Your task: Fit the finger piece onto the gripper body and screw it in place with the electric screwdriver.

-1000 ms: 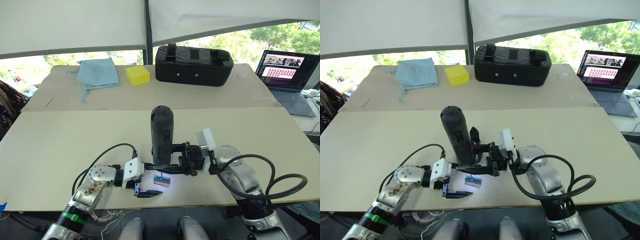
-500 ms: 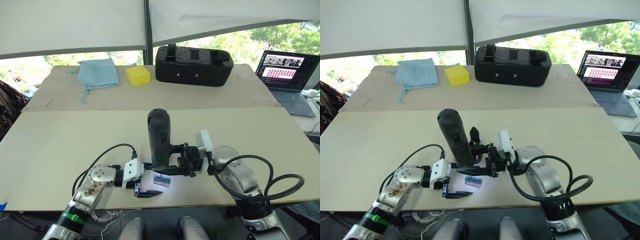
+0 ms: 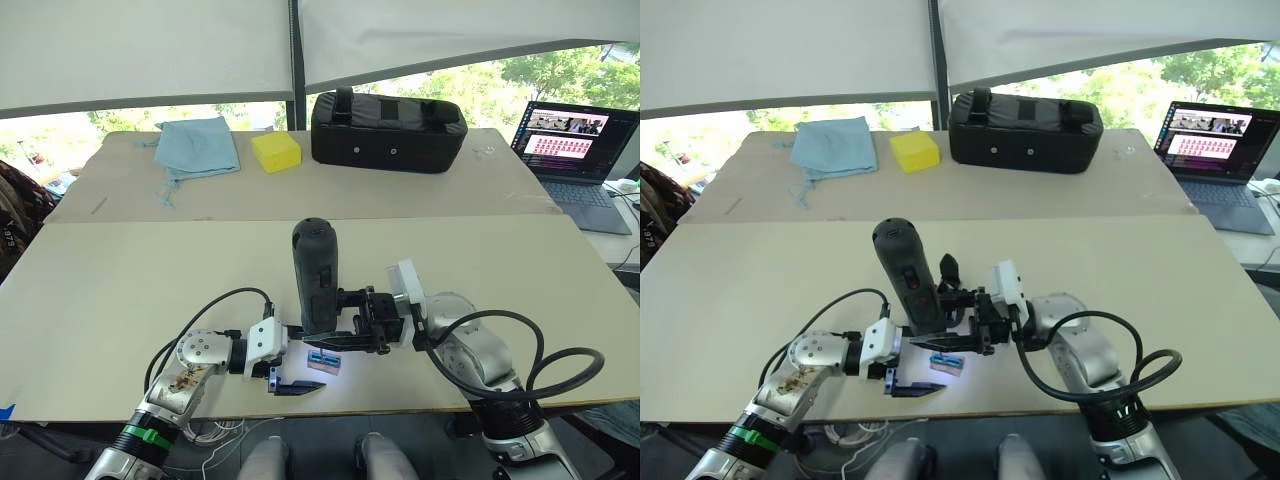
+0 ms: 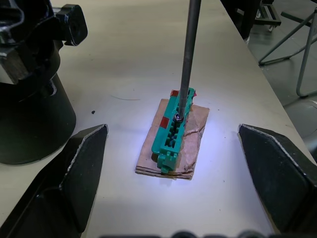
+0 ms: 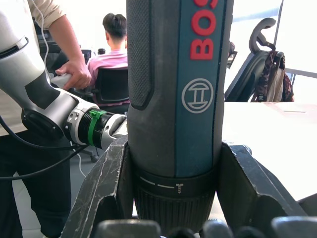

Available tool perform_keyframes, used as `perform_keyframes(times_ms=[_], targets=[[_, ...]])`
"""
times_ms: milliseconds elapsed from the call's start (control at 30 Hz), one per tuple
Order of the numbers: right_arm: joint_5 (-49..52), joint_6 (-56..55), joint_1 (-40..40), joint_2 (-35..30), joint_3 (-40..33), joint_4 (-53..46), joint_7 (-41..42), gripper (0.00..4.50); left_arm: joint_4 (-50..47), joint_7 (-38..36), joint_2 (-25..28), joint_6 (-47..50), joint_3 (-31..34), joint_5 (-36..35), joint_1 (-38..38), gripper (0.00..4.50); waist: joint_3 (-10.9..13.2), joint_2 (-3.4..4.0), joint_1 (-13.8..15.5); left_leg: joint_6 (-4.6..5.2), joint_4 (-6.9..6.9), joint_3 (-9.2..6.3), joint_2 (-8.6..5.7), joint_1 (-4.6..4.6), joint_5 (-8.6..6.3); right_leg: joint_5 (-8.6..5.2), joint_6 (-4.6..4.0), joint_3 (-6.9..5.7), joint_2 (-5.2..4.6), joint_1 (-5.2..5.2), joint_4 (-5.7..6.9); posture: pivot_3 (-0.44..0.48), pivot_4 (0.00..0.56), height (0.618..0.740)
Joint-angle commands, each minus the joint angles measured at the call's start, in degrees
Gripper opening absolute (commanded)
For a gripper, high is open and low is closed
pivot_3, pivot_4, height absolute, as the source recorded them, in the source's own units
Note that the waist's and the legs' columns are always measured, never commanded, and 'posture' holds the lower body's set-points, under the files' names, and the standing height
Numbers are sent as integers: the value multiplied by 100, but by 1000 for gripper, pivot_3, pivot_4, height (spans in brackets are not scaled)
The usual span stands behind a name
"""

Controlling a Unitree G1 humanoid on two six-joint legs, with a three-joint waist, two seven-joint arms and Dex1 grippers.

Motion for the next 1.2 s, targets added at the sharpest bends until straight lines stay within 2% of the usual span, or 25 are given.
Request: perform_keyframes(times_ms=[33, 667, 1200], targets=[[102, -37, -133, -23, -96, -105, 23, 1903, 165, -4, -2, 25, -122, 75, 141, 4452, 0, 0, 0, 0, 0, 0, 0, 0, 0, 0, 0, 0, 0, 0, 0, 0, 150, 740], [123, 10, -202, -93, -166, 14, -31, 1903, 206, -5, -31, 15, -131, 75, 107, 4452, -3, 1, 3, 0, 0, 1, 0, 3, 0, 0, 0, 1, 0, 3, 1, 0, 150, 740], [-131, 258, -45, -264, 127, 35, -72, 1903, 261, 13, -66, 42, -111, 76, 37, 4452, -33, 4, 11, 0, 1, 2, -1, 14, 0, 0, 0, 0, -1, 15, 0, 0, 150, 740]])
